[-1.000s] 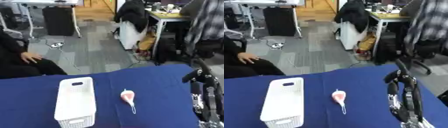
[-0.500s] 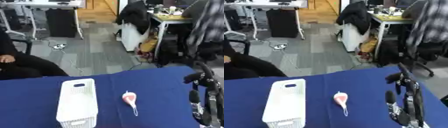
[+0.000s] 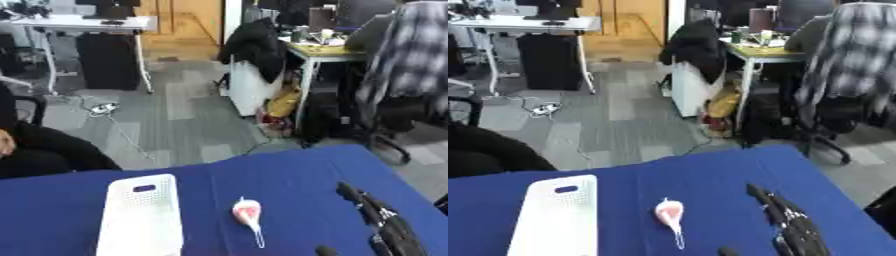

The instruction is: Pick up objects on the table and place them in the box.

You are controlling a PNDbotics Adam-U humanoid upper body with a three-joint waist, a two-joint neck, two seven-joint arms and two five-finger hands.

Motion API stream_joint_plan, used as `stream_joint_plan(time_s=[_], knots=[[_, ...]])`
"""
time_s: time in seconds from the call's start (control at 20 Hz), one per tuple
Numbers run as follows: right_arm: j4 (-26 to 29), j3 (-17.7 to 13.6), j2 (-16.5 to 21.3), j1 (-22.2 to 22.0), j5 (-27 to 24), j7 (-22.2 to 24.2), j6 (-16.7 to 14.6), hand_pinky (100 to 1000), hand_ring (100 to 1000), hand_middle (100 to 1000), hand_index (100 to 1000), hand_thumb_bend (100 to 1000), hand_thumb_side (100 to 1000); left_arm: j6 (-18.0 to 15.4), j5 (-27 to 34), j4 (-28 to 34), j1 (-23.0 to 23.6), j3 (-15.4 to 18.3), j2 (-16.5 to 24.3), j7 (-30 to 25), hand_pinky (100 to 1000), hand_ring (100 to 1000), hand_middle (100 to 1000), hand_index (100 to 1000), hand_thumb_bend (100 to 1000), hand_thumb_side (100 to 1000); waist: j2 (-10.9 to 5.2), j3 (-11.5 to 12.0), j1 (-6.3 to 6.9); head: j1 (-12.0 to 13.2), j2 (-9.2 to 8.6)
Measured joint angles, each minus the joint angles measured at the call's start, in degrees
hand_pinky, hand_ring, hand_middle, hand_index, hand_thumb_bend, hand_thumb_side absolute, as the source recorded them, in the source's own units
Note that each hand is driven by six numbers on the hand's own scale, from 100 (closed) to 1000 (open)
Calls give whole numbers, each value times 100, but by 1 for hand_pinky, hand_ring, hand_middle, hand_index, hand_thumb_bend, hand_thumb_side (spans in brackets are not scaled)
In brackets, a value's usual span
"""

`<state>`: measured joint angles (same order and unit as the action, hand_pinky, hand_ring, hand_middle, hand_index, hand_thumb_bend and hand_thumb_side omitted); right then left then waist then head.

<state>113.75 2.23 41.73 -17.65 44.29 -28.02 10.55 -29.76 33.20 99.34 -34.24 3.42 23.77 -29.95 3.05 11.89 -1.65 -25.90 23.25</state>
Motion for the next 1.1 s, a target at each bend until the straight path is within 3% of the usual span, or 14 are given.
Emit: stream_joint_plan(time_s=[0.2,0.25,0.45,0.85,1.1], knots=[[0,16,96,173,-140,486,673,723,790,813,1000,655,1000,18,0,1,1,0,0,-10,667,793,889,807,121,924,1,47,-17,-29,-1],[0,18,96,239,-226,568,811,718,789,814,1000,690,1000,26,0,1,1,0,-1,-11,667,793,889,807,122,922,1,59,-20,-18,0],[0,18,98,497,-597,766,1314,707,790,821,1000,694,1000,49,0,5,-3,0,-6,-8,668,793,889,807,123,922,7,102,-30,127,15],[-2,55,202,957,-1037,896,2084,690,795,851,1000,671,1000,119,2,38,-87,-4,-21,21,669,794,888,807,125,922,24,195,-59,276,91],[-525,209,202,1600,-1234,717,2474,680,799,871,1000,637,1000,164,6,70,-178,-39,-116,63,669,794,888,807,126,923,42,293,-60,43,219]])
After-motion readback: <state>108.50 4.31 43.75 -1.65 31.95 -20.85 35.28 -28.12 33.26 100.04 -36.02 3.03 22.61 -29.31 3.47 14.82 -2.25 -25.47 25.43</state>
